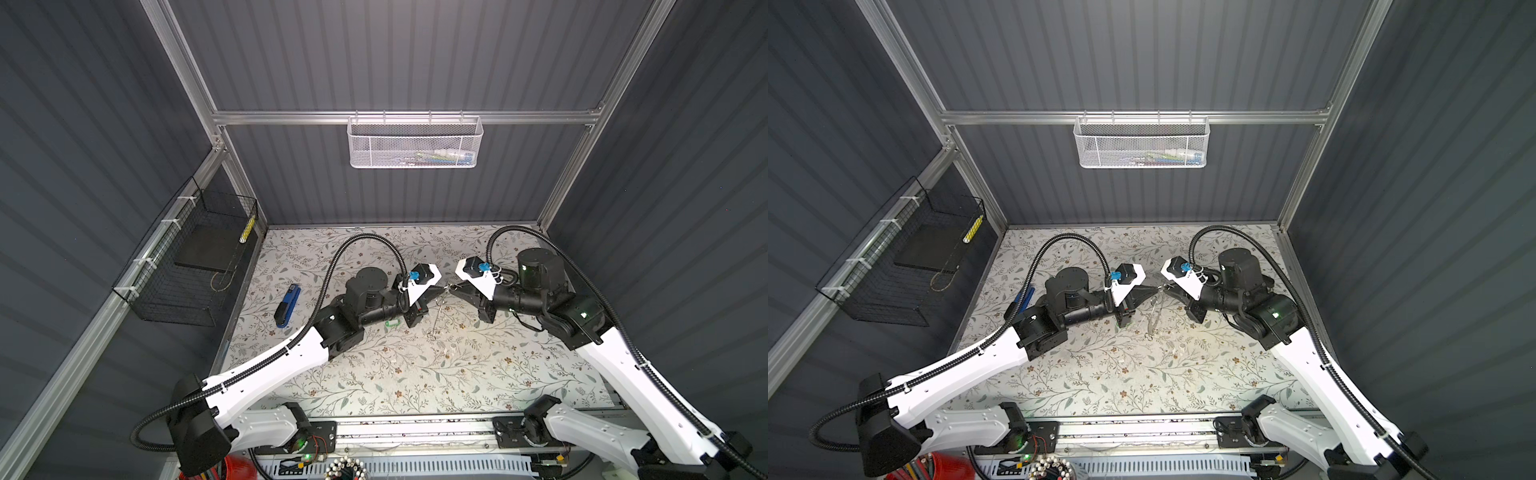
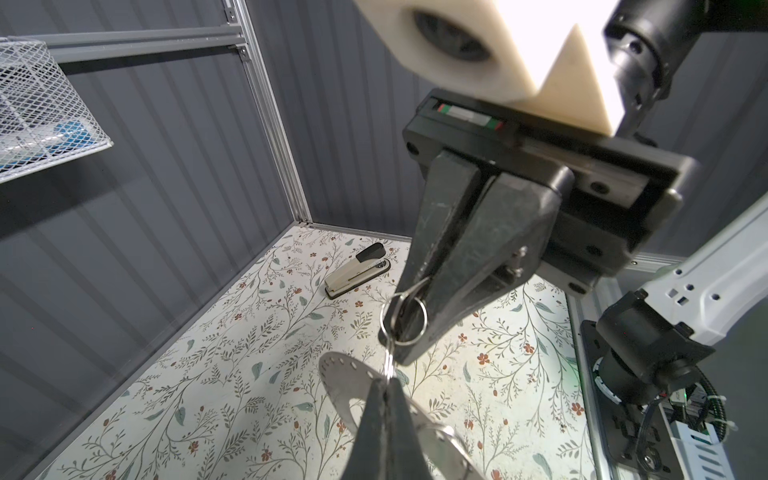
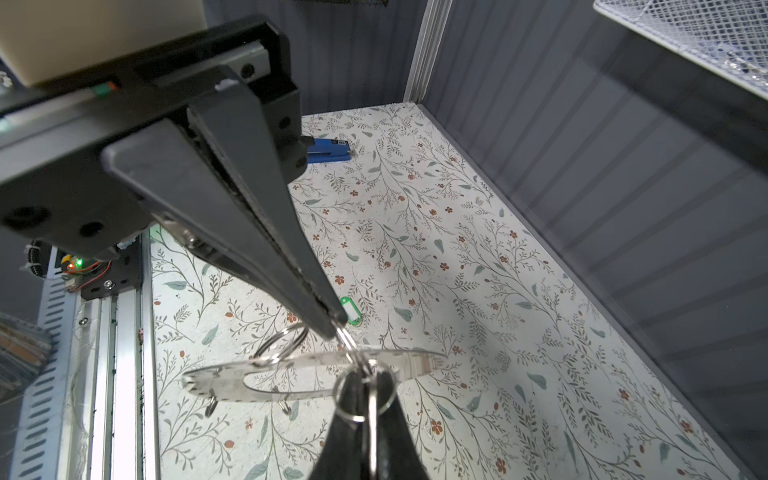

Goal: Put the keys on the keyring
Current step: 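Move the right gripper in to the split ring held by the left gripper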

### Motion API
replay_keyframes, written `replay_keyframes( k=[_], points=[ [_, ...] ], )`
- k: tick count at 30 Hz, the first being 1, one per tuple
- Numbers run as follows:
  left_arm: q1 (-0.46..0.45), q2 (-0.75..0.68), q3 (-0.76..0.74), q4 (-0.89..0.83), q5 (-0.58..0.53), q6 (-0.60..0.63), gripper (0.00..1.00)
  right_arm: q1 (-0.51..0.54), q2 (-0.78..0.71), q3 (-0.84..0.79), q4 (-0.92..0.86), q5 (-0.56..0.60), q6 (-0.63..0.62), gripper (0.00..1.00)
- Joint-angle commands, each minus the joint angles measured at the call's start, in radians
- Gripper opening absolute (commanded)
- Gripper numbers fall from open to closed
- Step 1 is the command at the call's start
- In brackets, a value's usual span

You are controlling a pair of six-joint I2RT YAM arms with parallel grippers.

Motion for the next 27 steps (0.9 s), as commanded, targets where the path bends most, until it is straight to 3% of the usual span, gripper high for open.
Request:
replay_keyframes(
  k=[1, 10, 18, 25, 26, 27],
  points=[
    [0.001, -0.003, 0.035, -0.033, 0.013, 0.023, 0.0, 0.023, 0.014, 0.041, -0.095, 0.098, -0.129, 0.0],
    [0.001, -0.035, 0.017, -0.029, -0.034, 0.031, 0.0, 0.046, 0.022, 0.064, -0.196, 0.295, -0.265, 0.0],
    [0.001, -0.009, 0.023, -0.05, -0.009, 0.03, 0.0, 0.069, 0.035, 0.094, -0.211, 0.321, -0.31, 0.0],
    [0.002, 0.039, 0.002, -0.006, 0.017, -0.026, 0.0, 0.084, 0.048, 0.104, -0.172, 0.253, -0.286, 0.0],
    [0.005, 0.041, -0.002, 0.0, 0.011, -0.033, 0.02, 0.085, 0.055, 0.104, -0.169, 0.251, -0.283, 0.0],
    [0.01, 0.041, -0.008, 0.005, 0.005, -0.042, 0.11, 0.085, 0.061, 0.104, -0.169, 0.252, -0.284, 0.0]
  ],
)
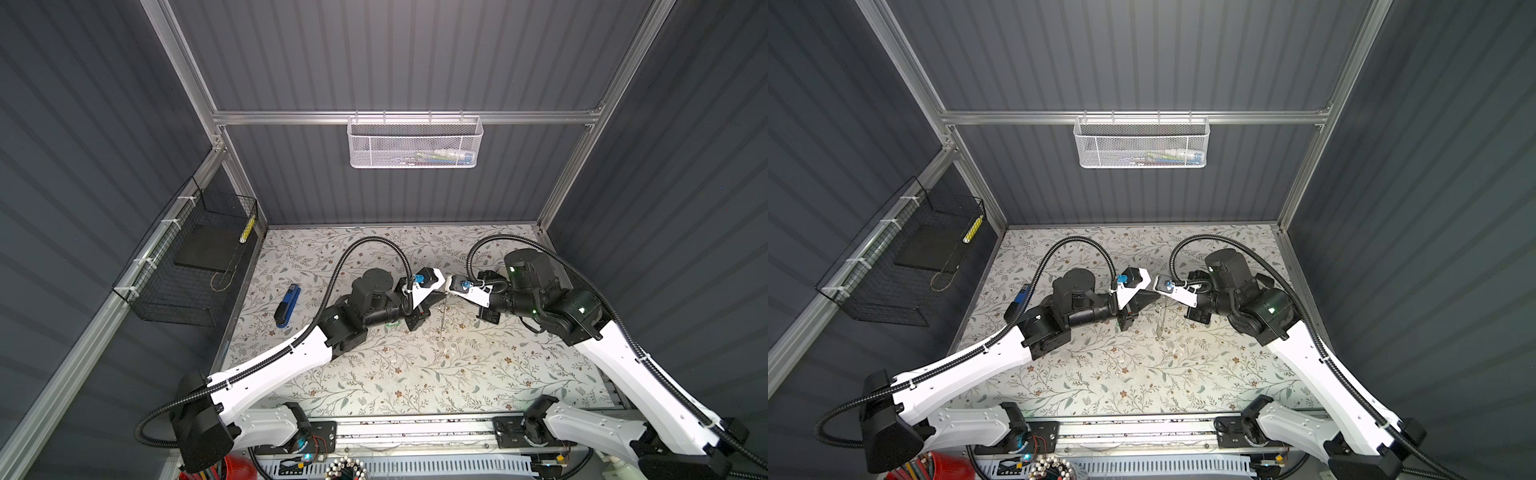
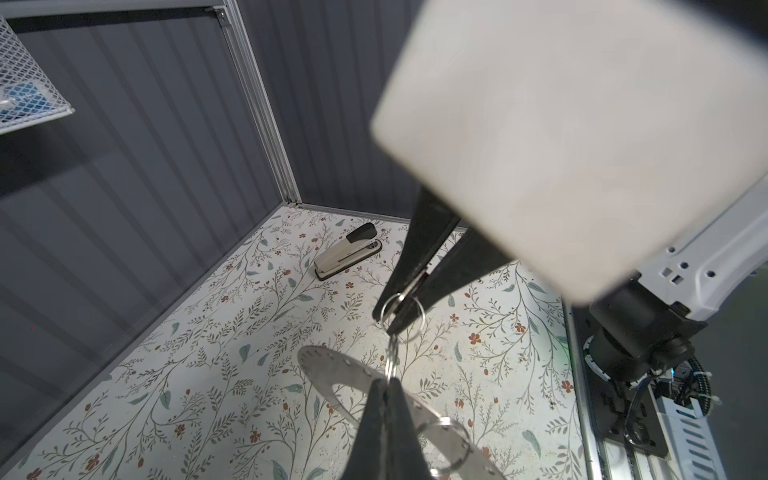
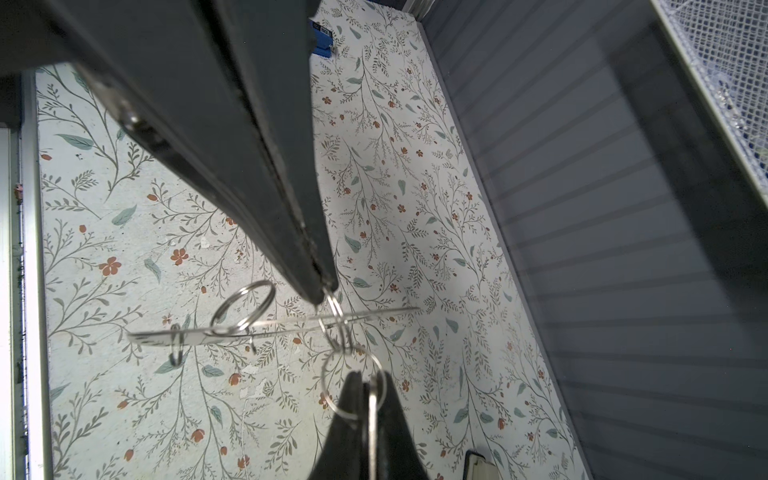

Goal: Put the keys on the keyring
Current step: 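Move the right gripper in to the split ring held by the left gripper, then lower the plate with the right gripper while the left gripper opens and withdraws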

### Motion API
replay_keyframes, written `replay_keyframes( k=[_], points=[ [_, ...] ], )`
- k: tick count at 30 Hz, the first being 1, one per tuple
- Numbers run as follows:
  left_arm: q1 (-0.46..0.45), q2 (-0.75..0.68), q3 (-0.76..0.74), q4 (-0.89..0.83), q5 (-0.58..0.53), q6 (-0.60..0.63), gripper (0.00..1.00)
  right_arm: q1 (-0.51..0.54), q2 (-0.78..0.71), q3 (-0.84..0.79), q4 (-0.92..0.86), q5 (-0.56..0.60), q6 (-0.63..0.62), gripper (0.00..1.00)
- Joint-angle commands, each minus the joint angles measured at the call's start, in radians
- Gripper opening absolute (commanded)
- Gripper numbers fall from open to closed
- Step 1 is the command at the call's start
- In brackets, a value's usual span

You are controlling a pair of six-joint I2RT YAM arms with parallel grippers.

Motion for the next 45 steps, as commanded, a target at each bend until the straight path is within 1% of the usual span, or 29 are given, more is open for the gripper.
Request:
replay_keyframes(
  k=[1, 2, 5, 8, 11, 14, 17, 20, 23, 26, 29, 33, 36, 39, 43, 45],
  points=[
    [0.024, 0.005, -0.017, 0.041, 0.002, -0.049, 0.21, 0.005, 0.021, 0.024, -0.002, 0.005, 0.009, 0.0],
    [0.041, -0.004, -0.03, 0.05, 0.002, -0.065, 0.3, 0.004, 0.029, 0.022, -0.003, 0.007, 0.011, 0.0],
    [0.122, -0.058, -0.092, 0.076, -0.012, -0.132, 0.47, 0.003, 0.045, 0.013, -0.001, 0.015, 0.017, 0.0],
    [0.186, -0.123, -0.159, 0.071, -0.093, -0.157, 0.59, 0.003, 0.128, 0.016, 0.001, 0.002, 0.027, 0.0],
    [0.245, -0.156, -0.194, 0.039, -0.156, -0.168, 0.66, 0.003, 0.215, 0.036, 0.014, -0.013, 0.041, 0.0],
    [0.314, -0.162, -0.199, -0.007, -0.195, -0.215, 0.68, 0.004, 0.326, 0.076, 0.048, -0.047, 0.069, 0.0],
    [0.358, -0.169, -0.21, -0.042, -0.242, -0.252, 0.7, 0.011, 0.442, 0.138, 0.108, -0.059, 0.093, 0.0],
    [0.381, -0.175, -0.224, -0.051, -0.283, -0.291, 0.72, 0.013, 0.565, 0.258, 0.148, -0.04, 0.099, 0.0],
    [0.393, -0.158, -0.228, -0.047, -0.329, -0.3, 0.74, 0.013, 0.676, 0.36, 0.196, -0.008, 0.089, 0.0],
    [0.421, -0.11, -0.202, -0.041, -0.382, -0.318, 0.76, 0.011, 0.748, 0.359, 0.287, 0.018, 0.063, 0.0],
    [0.467, -0.033, -0.136, -0.049, -0.371, -0.331, 0.77, -0.01, 0.795, 0.319, 0.332, -0.006, 0.081, 0.0],
    [0.516, 0.08, -0.025, -0.063, -0.349, -0.317, 0.77, -0.036, 0.789, 0.217, 0.365, -0.024, 0.129, 0.0],
    [0.548, 0.174, 0.061, -0.069, -0.333, -0.278, 0.77, -0.055, 0.761, 0.151, 0.348, -0.019, 0.148, 0.0],
    [0.563, 0.255, 0.144, -0.095, -0.325, -0.214, 0.77, -0.068, 0.716, 0.069, 0.351, -0.028, 0.136, 0.0],
    [0.575, 0.291, 0.17, -0.072, -0.305, -0.2, 0.77, -0.072, 0.695, 0.01, 0.308, -0.024, 0.09, 0.03],
    [0.582, 0.3, 0.17, -0.045, -0.265, -0.207, 0.77, -0.08, 0.689, -0.013, 0.298, -0.008, 0.087, 0.04]
  ],
)
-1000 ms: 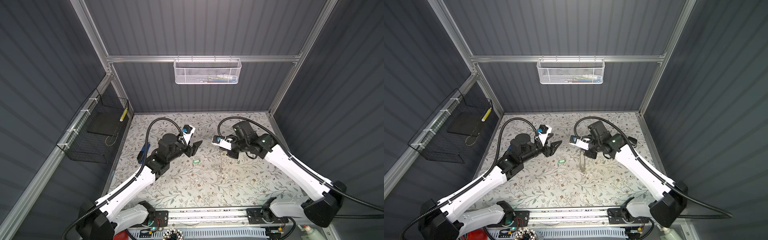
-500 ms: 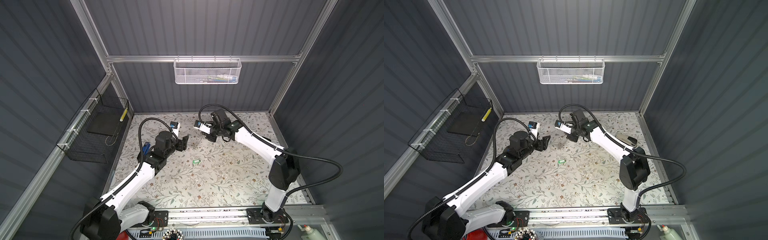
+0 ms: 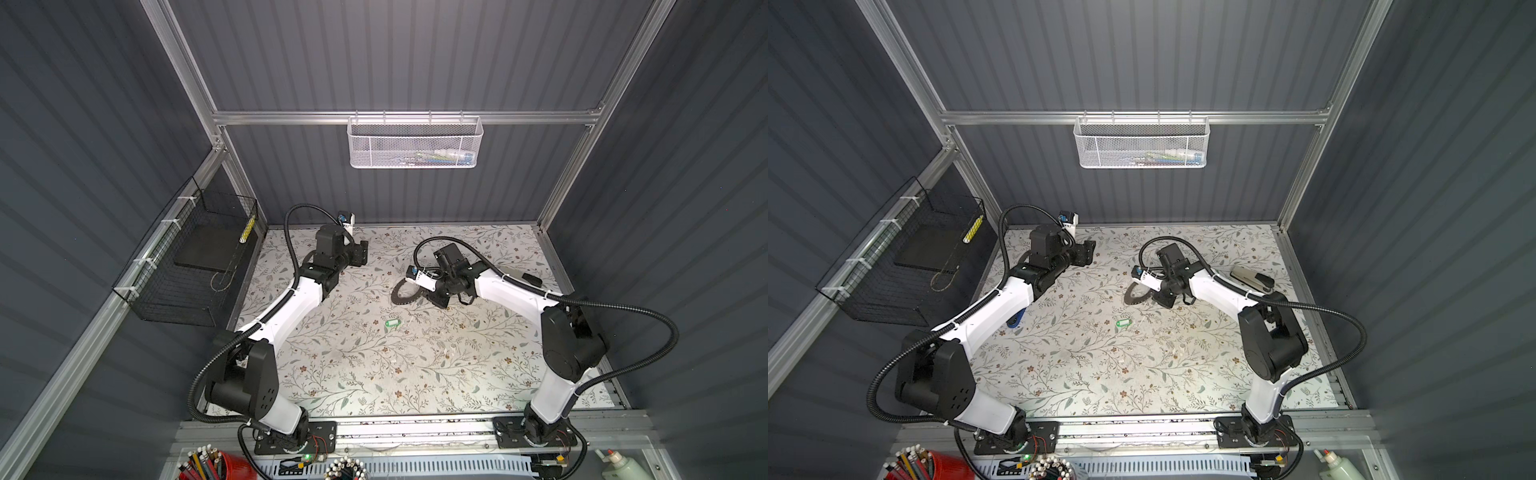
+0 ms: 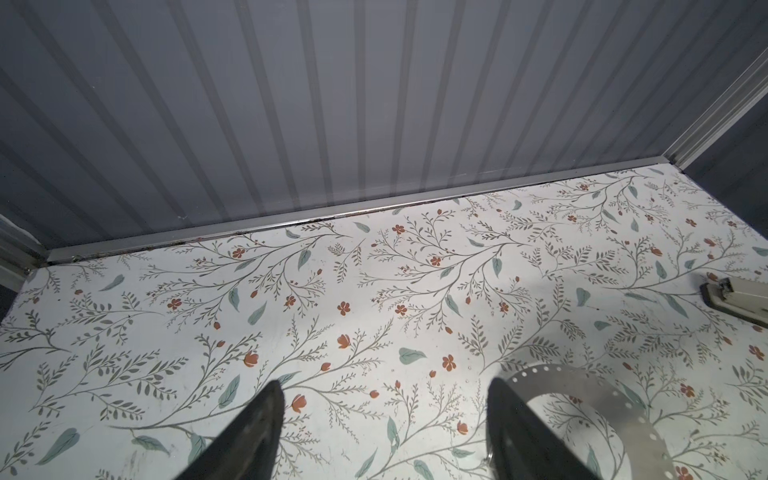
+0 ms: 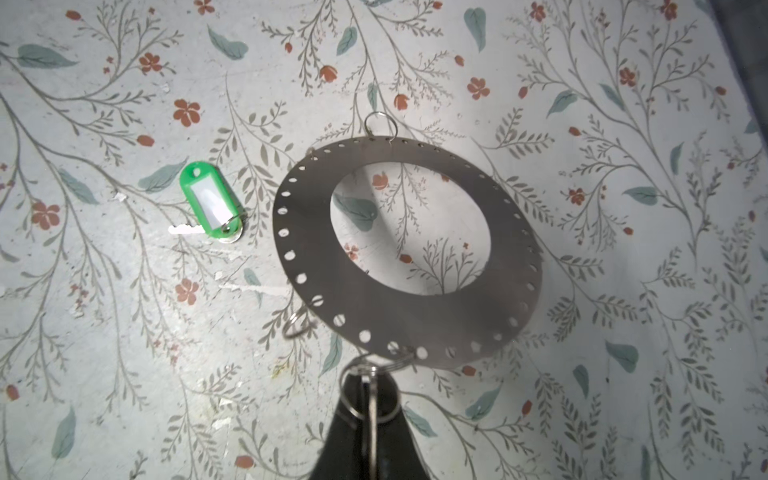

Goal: Put the keys on the keyring

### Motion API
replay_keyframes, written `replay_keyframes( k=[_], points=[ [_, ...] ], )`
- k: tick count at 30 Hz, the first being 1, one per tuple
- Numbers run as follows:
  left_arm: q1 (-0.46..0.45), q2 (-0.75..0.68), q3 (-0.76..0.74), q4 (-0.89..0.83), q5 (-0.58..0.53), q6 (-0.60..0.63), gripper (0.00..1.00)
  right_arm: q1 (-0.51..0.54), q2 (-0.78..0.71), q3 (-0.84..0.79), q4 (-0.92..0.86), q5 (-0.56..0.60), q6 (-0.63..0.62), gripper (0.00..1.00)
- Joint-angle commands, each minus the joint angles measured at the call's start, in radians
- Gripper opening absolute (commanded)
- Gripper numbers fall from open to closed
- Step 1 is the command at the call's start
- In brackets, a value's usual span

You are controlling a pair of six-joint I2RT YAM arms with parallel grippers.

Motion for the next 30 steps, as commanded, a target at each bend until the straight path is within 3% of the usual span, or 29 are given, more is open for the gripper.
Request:
replay_keyframes(
  k=[1, 5, 9, 19, 23, 26, 30],
  points=[
    [0.011, 0.022, 0.037, 0.026, 0.066, 0.029, 0.77, -0.013, -0.027, -0.039, -0.021, -0.001, -0.02, 0.04],
    [0.011, 0.064, 0.084, -0.014, 0.099, 0.003, 0.77, -0.049, -0.058, -0.117, 0.006, 0.015, 0.003, 0.07],
    [0.011, 0.061, 0.013, 0.036, 0.13, -0.023, 0.78, -0.095, -0.095, -0.218, 0.05, 0.024, 0.022, 0.11],
    [0.011, -0.036, -0.137, 0.058, 0.195, -0.001, 0.8, -0.149, -0.201, -0.336, 0.105, 0.076, 0.076, 0.47],
    [0.011, -0.099, -0.191, 0.052, 0.215, 0.009, 0.8, -0.147, -0.282, -0.336, 0.07, 0.06, 0.121, 0.5],
    [0.011, -0.149, -0.24, 0.037, 0.241, 0.011, 0.8, -0.123, -0.338, -0.34, 0.068, -0.021, 0.166, 0.5],
    [0.011, -0.2, -0.25, -0.069, 0.242, 0.02, 0.8, -0.063, -0.32, -0.321, 0.075, -0.071, 0.178, 0.5]
  ],
)
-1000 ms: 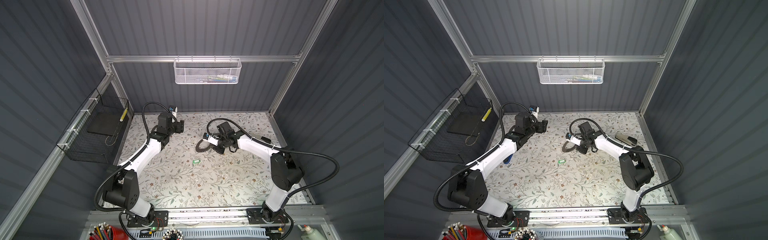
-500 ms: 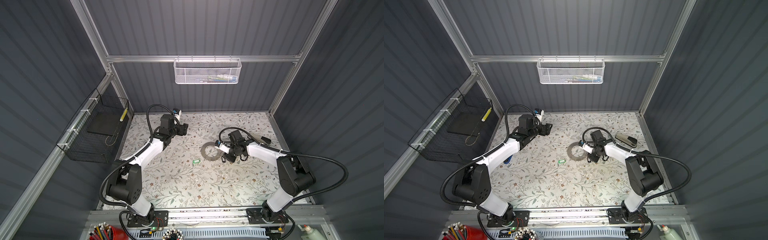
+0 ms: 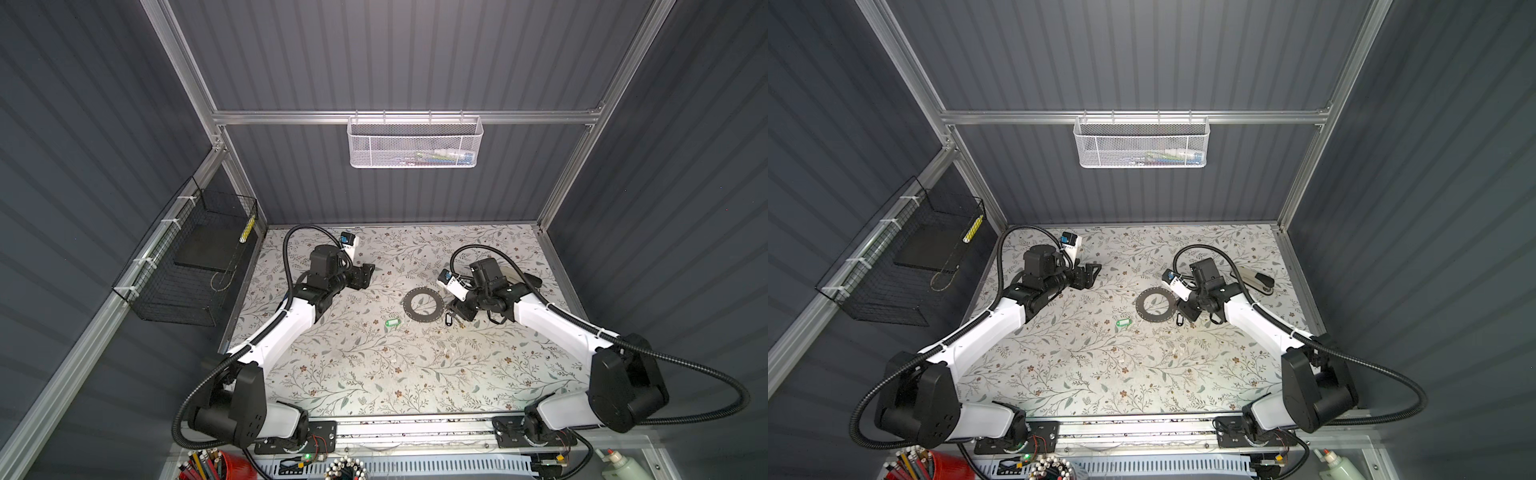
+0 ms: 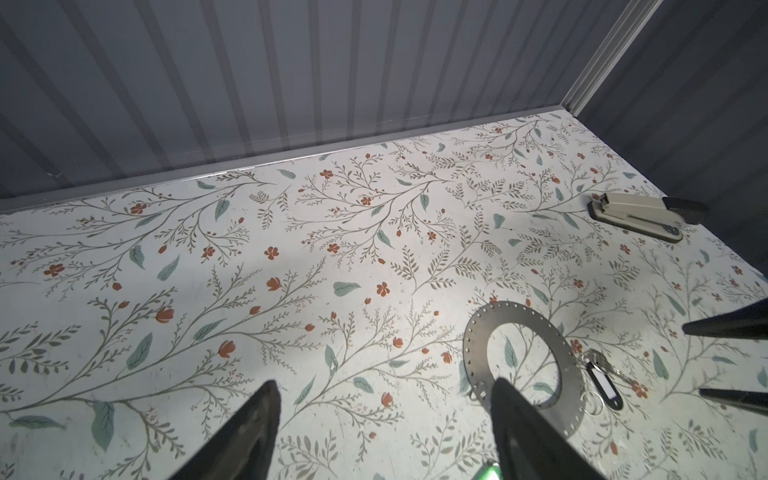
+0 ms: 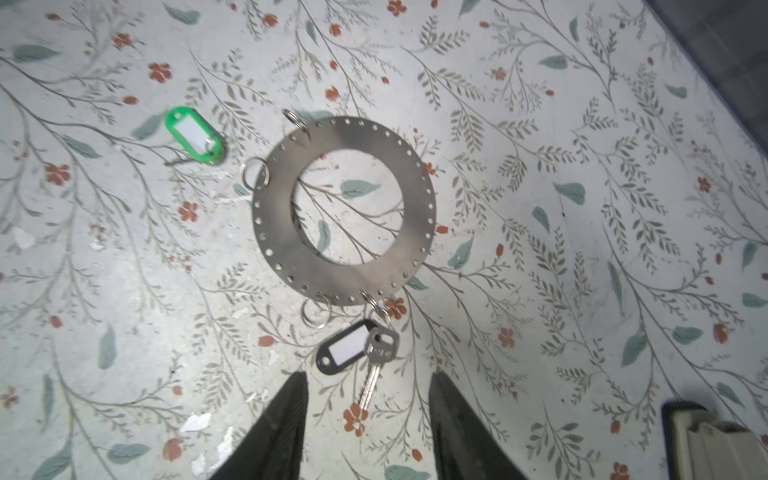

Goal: Put the keys on the keyring

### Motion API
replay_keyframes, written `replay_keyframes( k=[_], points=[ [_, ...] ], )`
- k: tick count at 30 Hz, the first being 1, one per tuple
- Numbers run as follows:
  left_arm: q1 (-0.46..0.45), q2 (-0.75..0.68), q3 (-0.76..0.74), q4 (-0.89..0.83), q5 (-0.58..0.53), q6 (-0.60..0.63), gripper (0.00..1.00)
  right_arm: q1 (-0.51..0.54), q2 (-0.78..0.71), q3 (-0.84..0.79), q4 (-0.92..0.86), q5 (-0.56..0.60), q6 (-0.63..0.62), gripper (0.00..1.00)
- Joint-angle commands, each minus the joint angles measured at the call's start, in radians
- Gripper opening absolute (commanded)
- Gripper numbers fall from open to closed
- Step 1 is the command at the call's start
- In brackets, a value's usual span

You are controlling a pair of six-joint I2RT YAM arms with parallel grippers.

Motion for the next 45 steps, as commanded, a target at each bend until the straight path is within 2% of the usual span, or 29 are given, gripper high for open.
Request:
replay_keyframes(
  k=[1, 6, 10, 16, 25, 30, 42, 45],
  points=[
    [0.007, -0.045, -0.031, -0.087, 0.037, 0.013, 0.8, 0.056, 0.05, 0.026, -0.02, -0.056, 0.018, 0.5],
    [0.006, -0.106, -0.143, -0.027, 0.067, -0.025, 0.8, 0.119, 0.171, 0.104, -0.024, -0.068, -0.036, 0.48],
    [0.006, -0.115, -0.163, -0.032, 0.076, -0.026, 0.8, 0.125, 0.266, 0.174, -0.024, -0.117, -0.111, 0.43],
    [0.006, -0.158, -0.191, -0.065, 0.073, 0.016, 0.79, 0.122, 0.419, 0.356, -0.168, -0.177, -0.225, 0.35],
    [0.007, -0.187, -0.229, -0.069, 0.054, 0.059, 0.78, 0.121, 0.556, 0.501, -0.178, -0.186, -0.227, 0.31],
    [0.006, -0.187, -0.251, -0.03, 0.05, 0.06, 0.77, 0.122, 0.607, 0.542, -0.165, -0.15, -0.221, 0.35],
    [0.006, -0.194, -0.274, 0.016, 0.051, 0.071, 0.76, 0.129, 0.69, 0.606, -0.138, -0.138, -0.234, 0.36],
    [0.006, -0.187, -0.272, 0.019, 0.052, 0.075, 0.76, 0.129, 0.711, 0.628, -0.149, -0.101, -0.243, 0.36]
  ],
)
